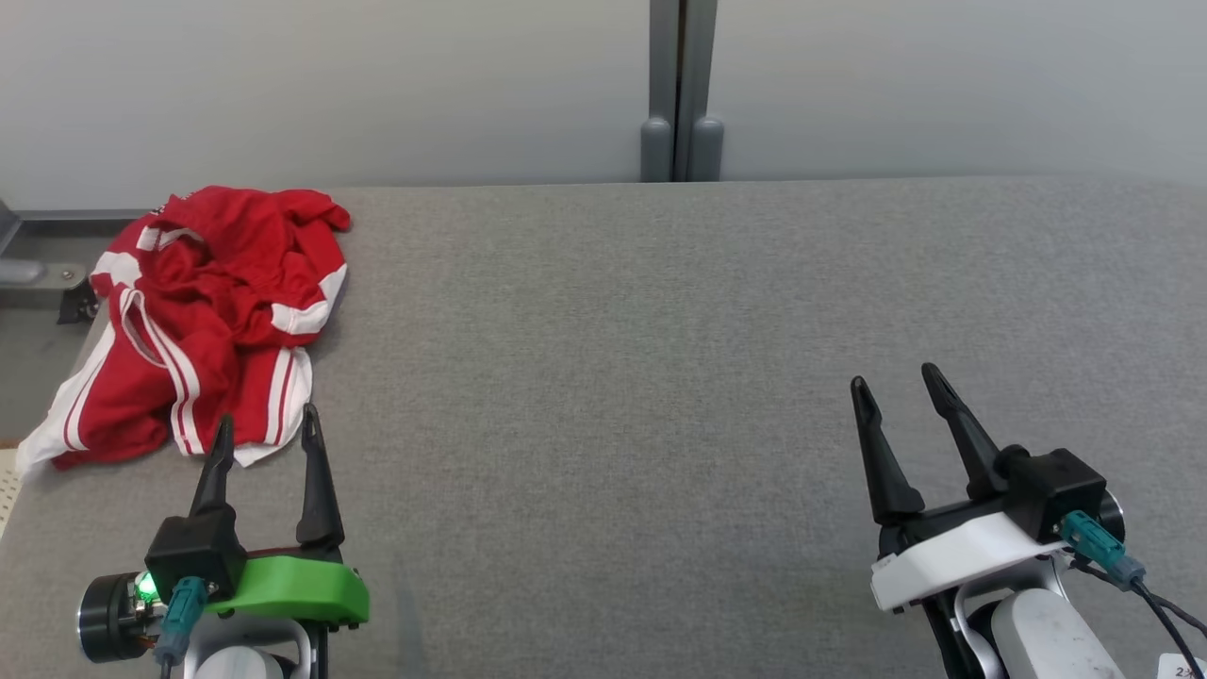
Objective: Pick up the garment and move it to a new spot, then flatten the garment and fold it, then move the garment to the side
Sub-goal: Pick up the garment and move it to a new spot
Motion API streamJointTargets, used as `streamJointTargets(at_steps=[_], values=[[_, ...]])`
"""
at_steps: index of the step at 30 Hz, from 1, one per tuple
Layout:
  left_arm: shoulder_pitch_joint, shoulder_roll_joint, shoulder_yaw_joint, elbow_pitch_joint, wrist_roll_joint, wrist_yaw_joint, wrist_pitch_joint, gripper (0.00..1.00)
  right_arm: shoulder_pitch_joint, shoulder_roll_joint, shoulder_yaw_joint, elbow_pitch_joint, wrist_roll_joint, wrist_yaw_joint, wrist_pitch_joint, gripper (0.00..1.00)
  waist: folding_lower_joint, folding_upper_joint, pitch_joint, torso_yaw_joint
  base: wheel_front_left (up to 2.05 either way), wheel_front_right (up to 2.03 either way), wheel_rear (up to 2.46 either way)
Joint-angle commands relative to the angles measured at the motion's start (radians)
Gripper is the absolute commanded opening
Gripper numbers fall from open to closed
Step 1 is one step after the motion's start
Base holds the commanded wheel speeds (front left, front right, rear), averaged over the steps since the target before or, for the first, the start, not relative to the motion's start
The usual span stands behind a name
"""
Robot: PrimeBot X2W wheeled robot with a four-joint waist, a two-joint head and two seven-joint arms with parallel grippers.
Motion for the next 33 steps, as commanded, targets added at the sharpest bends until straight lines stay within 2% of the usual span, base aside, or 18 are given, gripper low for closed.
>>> streamJointTargets(at_steps=[1, 12, 20, 26, 33], values=[[-0.01, 0.004, 0.007, 0.004, -0.007, 0.007, -0.001, 1.0, 0.007, 0.003, 0.003, -0.007, 0.006, 0.0, -0.003, 1.0, 0.0, 0.0, 0.009, 0.052, 0.0, 0.0, 0.0], [-0.009, 0.004, 0.035, 0.013, -0.044, 0.02, -0.001, 1.0, -0.005, -0.004, 0.041, -0.021, 0.026, 0.0, -0.003, 1.0, 0.0, 0.0, 0.028, 0.226, 0.0, 0.0, 0.0], [-0.012, 0.003, 0.053, 0.021, -0.07, 0.025, -0.001, 1.0, -0.014, -0.004, 0.062, -0.024, 0.034, 0.0, -0.003, 1.0, 0.0, 0.0, 0.041, 0.326, 0.0, 0.0, 0.0], [-0.011, 0.003, 0.065, 0.035, -0.087, 0.024, -0.001, 1.0, -0.018, -0.005, 0.063, -0.021, 0.034, 0.0, -0.003, 1.0, 0.0, 0.0, 0.047, 0.354, 0.0, 0.0, 0.0], [-0.02, 0.003, 0.083, 0.019, -0.142, 0.014, -0.001, 1.0, -0.019, -0.013, 0.082, -0.019, 0.04, 0.0, -0.003, 1.0, 0.0, 0.0, 0.045, 0.347, 0.0, 0.0, 0.0]])
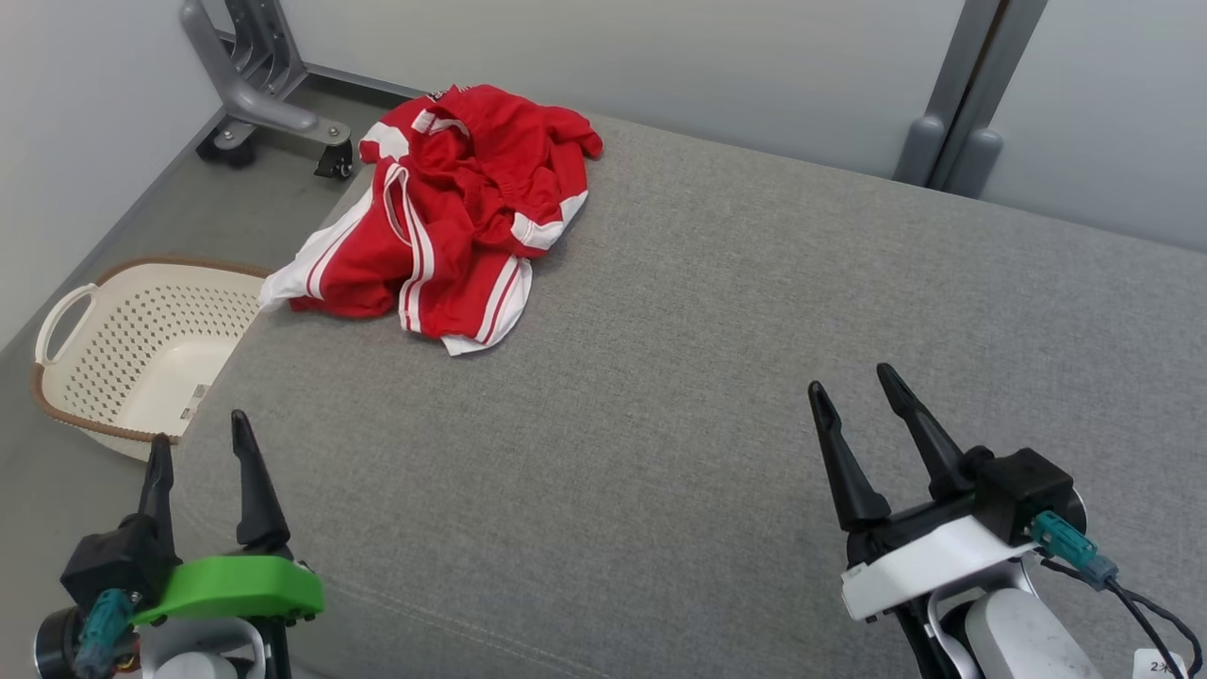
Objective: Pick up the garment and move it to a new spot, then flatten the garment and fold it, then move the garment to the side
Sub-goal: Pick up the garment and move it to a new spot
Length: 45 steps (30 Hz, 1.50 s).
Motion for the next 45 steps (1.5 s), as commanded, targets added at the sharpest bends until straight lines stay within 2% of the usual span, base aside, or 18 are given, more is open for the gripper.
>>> streamJointTargets(at_steps=[1, 7, 9, 11, 14, 19, 22, 28, 30, 36, 40, 45], values=[[-0.029, 0.003, 0.012, -0.009, -0.019, -0.009, -0.001, 1.0, -0.012, -0.01, 0.004, -0.002, 0.005, 0.0, -0.003, 1.0, 0.0, 0.0, 0.001, -0.009, 0.0, 0.0, 0.0], [-0.079, 0.006, 0.053, -0.006, -0.054, -0.035, -0.001, 1.0, -0.022, -0.015, -0.008, -0.02, 0.009, 0.0, -0.003, 1.0, 0.0, 0.0, 0.009, -0.057, 0.0, 0.0, 0.0], [-0.131, 0.027, 0.048, 0.022, -0.077, -0.066, 0.02, 1.0, -0.022, -0.019, -0.007, -0.024, 0.013, 0.0, -0.003, 1.0, 0.0, 0.0, 0.016, -0.078, 0.0, 0.0, 0.0], [-0.181, 0.062, 0.057, 0.034, -0.088, -0.08, 0.051, 1.0, -0.026, -0.021, -0.003, -0.025, 0.014, 0.0, -0.003, 1.0, 0.0, 0.0, 0.024, -0.099, 0.0, 0.0, 0.0], [-0.254, 0.102, 0.067, 0.063, -0.11, -0.085, 0.141, 1.0, -0.037, -0.022, 0.001, -0.028, 0.015, 0.0, -0.003, 1.0, 0.0, 0.0, 0.039, -0.134, 0.0, 0.0, 0.0], [-0.394, 0.189, 0.08, 0.141, -0.144, -0.074, 0.348, 1.0, -0.062, -0.029, 0.017, -0.033, 0.022, 0.0, -0.003, 1.0, 0.0, 0.0, 0.081, -0.207, 0.0, 0.0, 0.0], [-0.457, 0.238, 0.085, 0.218, -0.17, -0.088, 0.465, 1.0, -0.082, -0.035, 0.03, -0.037, 0.024, 0.0, -0.003, 1.0, 0.0, 0.0, 0.115, -0.261, 0.0, 0.0, 0.0], [-0.547, 0.321, 0.098, 0.359, -0.227, -0.114, 0.626, 1.0, -0.123, -0.05, 0.037, -0.047, 0.031, 0.0, -0.003, 1.0, 0.0, 0.0, 0.187, -0.369, 0.0, 0.0, 0.0], [-0.564, 0.354, 0.103, 0.409, -0.228, -0.117, 0.659, 1.0, -0.135, -0.054, 0.041, -0.049, 0.036, 0.0, -0.003, 1.0, 0.0, 0.0, 0.207, -0.405, 0.0, 0.0, 0.0], [-0.608, 0.402, 0.106, 0.53, -0.291, -0.146, 0.739, 1.0, -0.159, -0.051, 0.024, -0.068, 0.047, 0.0, -0.003, 1.0, 0.0, 0.0, 0.249, -0.487, 0.0, 0.0, 0.0], [-0.618, 0.42, 0.079, 0.595, -0.309, -0.154, 0.78, 1.0, -0.165, -0.052, 0.014, -0.078, 0.053, 0.0, -0.003, 1.0, 0.0, 0.0, 0.274, -0.516, 0.0, 0.0, 0.0], [-0.633, 0.432, 0.057, 0.677, -0.296, -0.153, 0.777, 1.0, -0.177, -0.044, 0.019, -0.079, 0.054, 0.0, -0.003, 1.0, 0.0, 0.0, 0.289, -0.54, 0.0, 0.0, 0.0]])
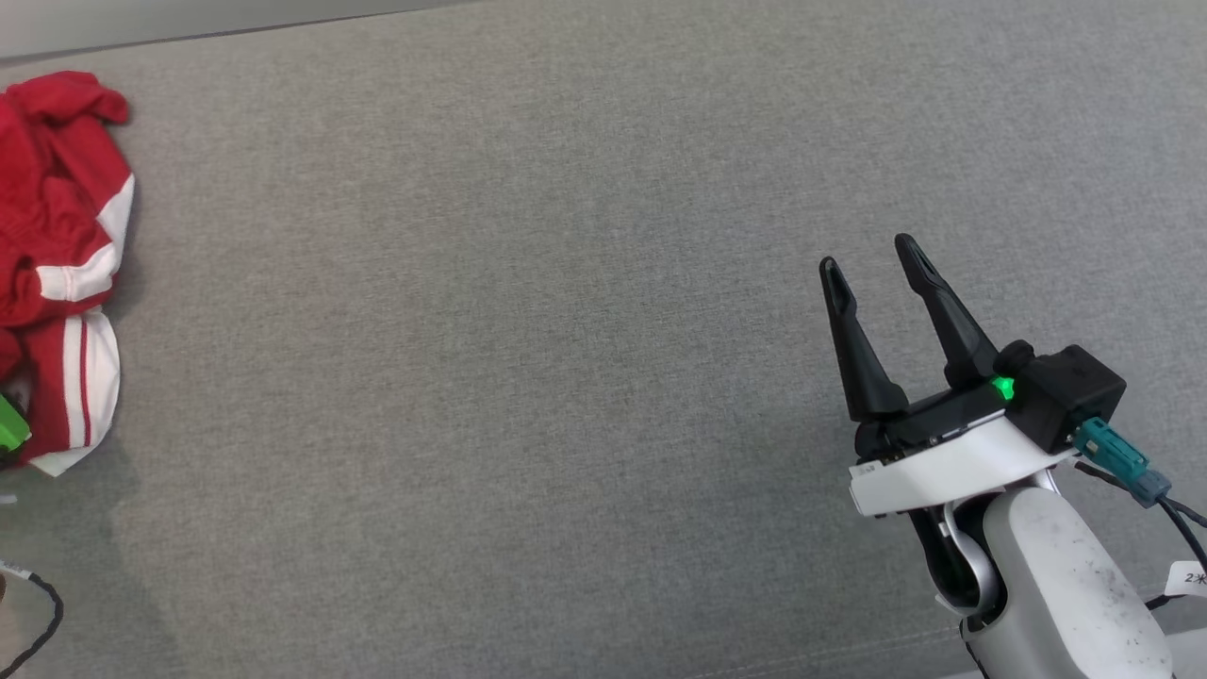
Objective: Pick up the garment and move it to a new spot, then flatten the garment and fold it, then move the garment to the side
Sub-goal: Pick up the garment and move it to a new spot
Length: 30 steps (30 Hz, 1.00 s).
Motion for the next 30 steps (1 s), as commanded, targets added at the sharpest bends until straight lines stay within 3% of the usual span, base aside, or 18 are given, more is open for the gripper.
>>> streamJointTargets(at_steps=[1, 4, 5, 6, 7, 17, 26, 30], values=[[-0.02, 0.012, -0.004, 0.024, 0.009, 0.0, -0.002, 1.0, -0.019, 0.003, 0.002, -0.002, 0.002, 0.0, -0.003, 1.0, 0.0, -0.0001, 0.038, -0.043, 0.0, 0.0, 0.0], [-0.029, 0.022, -0.013, 0.063, 0.014, -0.001, -0.011, 1.0, -0.02, 0.004, 0.006, 0.003, 0.004, 0.0, -0.003, 1.0, 0.0, -0.0001, 0.037, -0.05, 0.0, 0.0, 0.0], [-0.032, 0.022, -0.016, 0.075, 0.013, -0.002, -0.014, 0.87, -0.018, 0.005, 0.006, 0.004, 0.004, 0.0, -0.003, 1.0, 0.0, -0.0001, 0.035, -0.051, 0.0, 0.0, 0.0], [-0.034, 0.023, -0.019, 0.084, 0.011, -0.003, -0.017, 0.49, -0.016, 0.005, 0.005, 0.005, 0.004, 0.0, -0.003, 1.0, 0.0, -0.0001, 0.033, -0.051, 0.0, 0.0, 0.0], [-0.036, 0.026, -0.025, 0.091, 0.012, -0.004, -0.025, 0.0, -0.013, 0.005, 0.004, 0.007, 0.003, 0.0, -0.003, 1.0, 0.0, -0.0001, 0.029, -0.05, 0.0, 0.0, 0.0], [-0.014, 0.033, -0.128, 0.06, -0.013, -0.008, -0.078, 0.0, 0.031, 0.01, 0.0, 0.034, 0.009, 0.0, -0.003, 1.0, 0.0, -0.0001, -0.073, -0.015, 0.0, 0.0, 0.0], [0.026, 0.113, -0.285, -0.132, -0.011, -0.008, -0.14, 0.0, 0.105, 0.022, 0.001, 0.056, 0.019, 0.0, -0.003, 1.0, 0.0, -0.0001, -0.228, 0.022, 0.0, 0.0, 0.0], [0.032, 0.13, -0.34, -0.257, -0.015, -0.007, -0.119, 0.0, 0.133, 0.029, 0.006, 0.06, 0.024, 0.0, -0.003, 1.0, 0.0, -0.0001, -0.279, 0.026, 0.0, 0.0, 0.0]])
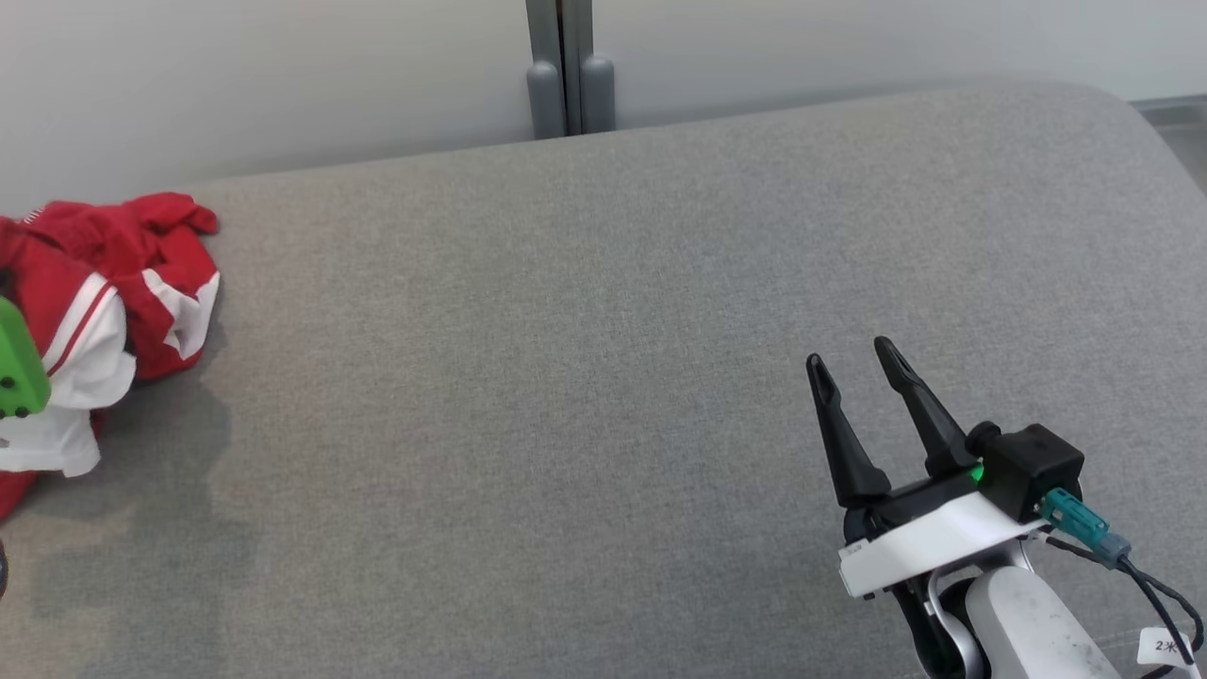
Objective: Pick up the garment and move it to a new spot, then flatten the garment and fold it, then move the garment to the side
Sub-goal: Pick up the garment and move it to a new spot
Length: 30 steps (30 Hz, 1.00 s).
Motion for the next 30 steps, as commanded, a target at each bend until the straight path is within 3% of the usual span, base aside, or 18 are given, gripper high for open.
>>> streamJointTargets(at_steps=[1, 3, 11, 18, 25, 30], values=[[0.017, 0.007, -0.012, -0.047, -0.011, -0.003, 0.009, 0.0, 0.019, 0.0, 0.001, 0.002, 0.007, 0.0, -0.003, 1.0, -0.0001, 0.0, -0.077, 0.02, 0.0, 0.0, 0.0], [0.014, 0.014, -0.03, -0.136, -0.013, -0.003, 0.03, 0.0, 0.027, 0.003, 0.0, 0.0, 0.008, 0.0, -0.003, 1.0, -0.0001, 0.0, -0.088, 0.017, 0.0, 0.0, 0.0], [0.049, -0.053, -0.074, -0.549, -0.095, 0.007, 0.134, 0.0, 0.033, 0.009, 0.003, -0.008, 0.012, 0.0, -0.003, 1.0, -0.0001, 0.0, -0.111, -0.052, 0.0, 0.0, 0.0], [0.095, -0.165, -0.11, -0.831, -0.214, 0.028, 0.185, 0.0, 0.03, 0.004, 0.001, -0.007, 0.019, 0.0, -0.003, 1.0, -0.0001, 0.0, -0.106, -0.151, 0.0, 0.0, 0.0], [0.165, -0.243, -0.159, -0.82, -0.171, 0.043, 0.079, 0.0, 0.019, 0.007, -0.004, -0.011, 0.025, 0.0, -0.003, 1.0, -0.0001, 0.0, -0.074, -0.221, 0.0, 0.0, 0.0], [0.236, -0.293, -0.195, -0.614, -0.09, 0.034, -0.101, 0.0, 0.003, 0.011, -0.009, -0.018, 0.03, 0.0, -0.003, 1.0, -0.0001, 0.0, -0.027, -0.239, 0.0, 0.0, 0.0]])
